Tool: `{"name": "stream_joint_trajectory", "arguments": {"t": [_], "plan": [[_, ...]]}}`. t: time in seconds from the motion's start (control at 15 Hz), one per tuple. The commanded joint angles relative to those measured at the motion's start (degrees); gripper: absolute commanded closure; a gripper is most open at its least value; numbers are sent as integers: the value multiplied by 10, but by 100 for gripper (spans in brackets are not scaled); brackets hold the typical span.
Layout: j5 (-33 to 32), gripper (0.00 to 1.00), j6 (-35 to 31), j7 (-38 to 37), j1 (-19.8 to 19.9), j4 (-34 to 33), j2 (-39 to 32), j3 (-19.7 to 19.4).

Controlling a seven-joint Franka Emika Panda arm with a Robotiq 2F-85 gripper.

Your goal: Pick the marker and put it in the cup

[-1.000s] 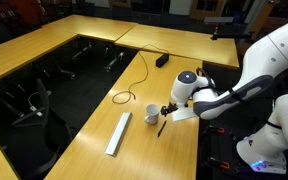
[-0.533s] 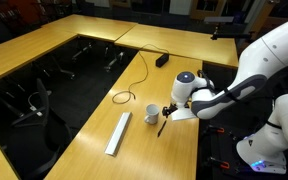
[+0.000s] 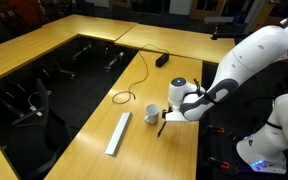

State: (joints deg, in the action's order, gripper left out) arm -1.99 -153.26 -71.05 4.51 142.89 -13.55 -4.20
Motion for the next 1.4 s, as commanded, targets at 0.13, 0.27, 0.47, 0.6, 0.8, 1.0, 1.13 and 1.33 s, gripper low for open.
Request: {"name": "stream_joint_trajectory", "arguments": {"t": [0.13, 0.27, 0.47, 0.6, 0.8, 1.0, 1.13, 1.33], "plan": [[31, 0, -16, -40, -56, -72, -90, -43], [45, 14, -13, -52, -68, -95, -114, -52], [63, 40, -11, -47, -80, -113, -137, -61], [72, 56, -14, -45, -84, -116, -143, -65], [81, 78, -16, -40, -87, -112, -135, -66], [76, 99, -16, -38, -94, -103, -119, -70], [66, 99, -15, -33, -103, -93, -94, -73], [15, 97, -4, -55, -136, -84, -51, -101]]}}
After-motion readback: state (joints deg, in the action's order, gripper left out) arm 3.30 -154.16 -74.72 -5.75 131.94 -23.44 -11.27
